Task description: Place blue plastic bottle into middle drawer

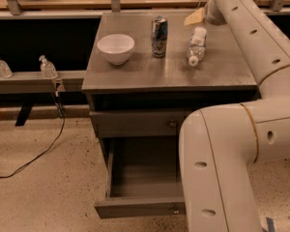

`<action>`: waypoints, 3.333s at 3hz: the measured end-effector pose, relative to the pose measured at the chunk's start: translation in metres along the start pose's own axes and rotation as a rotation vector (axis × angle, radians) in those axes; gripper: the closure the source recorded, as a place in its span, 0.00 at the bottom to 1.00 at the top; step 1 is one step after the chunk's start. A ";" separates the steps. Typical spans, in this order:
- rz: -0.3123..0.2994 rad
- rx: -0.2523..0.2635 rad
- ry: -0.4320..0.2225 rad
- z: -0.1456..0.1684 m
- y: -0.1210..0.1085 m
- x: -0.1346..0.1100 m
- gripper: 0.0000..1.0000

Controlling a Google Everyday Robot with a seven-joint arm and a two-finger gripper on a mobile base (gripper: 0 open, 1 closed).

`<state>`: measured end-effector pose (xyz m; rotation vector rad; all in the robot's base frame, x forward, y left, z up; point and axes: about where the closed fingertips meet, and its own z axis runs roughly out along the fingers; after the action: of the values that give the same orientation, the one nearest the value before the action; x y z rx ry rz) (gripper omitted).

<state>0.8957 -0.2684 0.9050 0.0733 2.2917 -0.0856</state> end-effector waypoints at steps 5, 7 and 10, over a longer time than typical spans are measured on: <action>0.120 -0.062 0.055 0.042 0.008 0.043 0.47; 0.147 -0.250 0.041 0.012 0.024 0.033 0.99; 0.091 -0.529 -0.089 -0.057 0.058 -0.011 1.00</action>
Offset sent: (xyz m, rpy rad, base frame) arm -0.0283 0.0184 -0.0872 0.1821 0.0318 -0.0412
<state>0.8651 -0.2063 0.9487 -0.0990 2.1472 0.5514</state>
